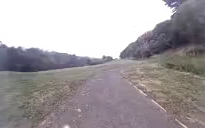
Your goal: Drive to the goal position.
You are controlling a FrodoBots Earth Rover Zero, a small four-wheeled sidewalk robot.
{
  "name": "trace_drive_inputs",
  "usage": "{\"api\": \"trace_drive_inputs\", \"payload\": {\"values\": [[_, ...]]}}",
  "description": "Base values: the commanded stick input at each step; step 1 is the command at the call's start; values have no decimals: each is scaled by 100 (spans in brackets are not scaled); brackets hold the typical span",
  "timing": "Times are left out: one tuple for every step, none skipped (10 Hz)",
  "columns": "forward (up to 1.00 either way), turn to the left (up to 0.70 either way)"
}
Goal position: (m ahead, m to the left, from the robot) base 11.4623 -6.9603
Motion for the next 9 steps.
{"api": "trace_drive_inputs", "payload": {"values": [[45,0],[45,0],[45,0],[45,0],[45,0],[45,0],[45,0],[45,0],[45,0]]}}
